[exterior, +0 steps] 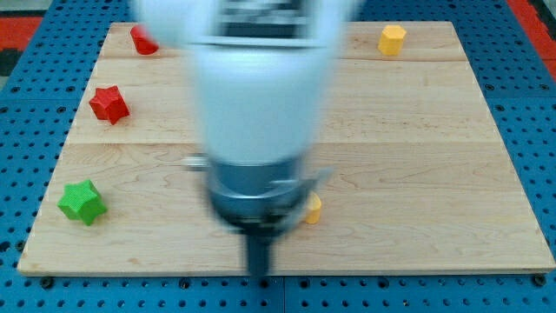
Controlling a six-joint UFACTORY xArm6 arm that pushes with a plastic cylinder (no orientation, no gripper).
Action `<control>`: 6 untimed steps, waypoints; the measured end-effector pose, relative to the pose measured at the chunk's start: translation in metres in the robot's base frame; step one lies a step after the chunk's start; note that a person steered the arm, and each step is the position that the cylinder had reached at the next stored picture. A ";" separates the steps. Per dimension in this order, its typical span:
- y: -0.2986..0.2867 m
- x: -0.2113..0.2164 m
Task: Push the green star towards the green circle
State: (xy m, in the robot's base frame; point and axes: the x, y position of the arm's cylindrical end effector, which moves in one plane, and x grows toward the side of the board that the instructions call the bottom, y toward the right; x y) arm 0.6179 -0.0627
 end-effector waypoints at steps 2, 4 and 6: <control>-0.217 -0.050; -0.159 -0.088; -0.114 -0.084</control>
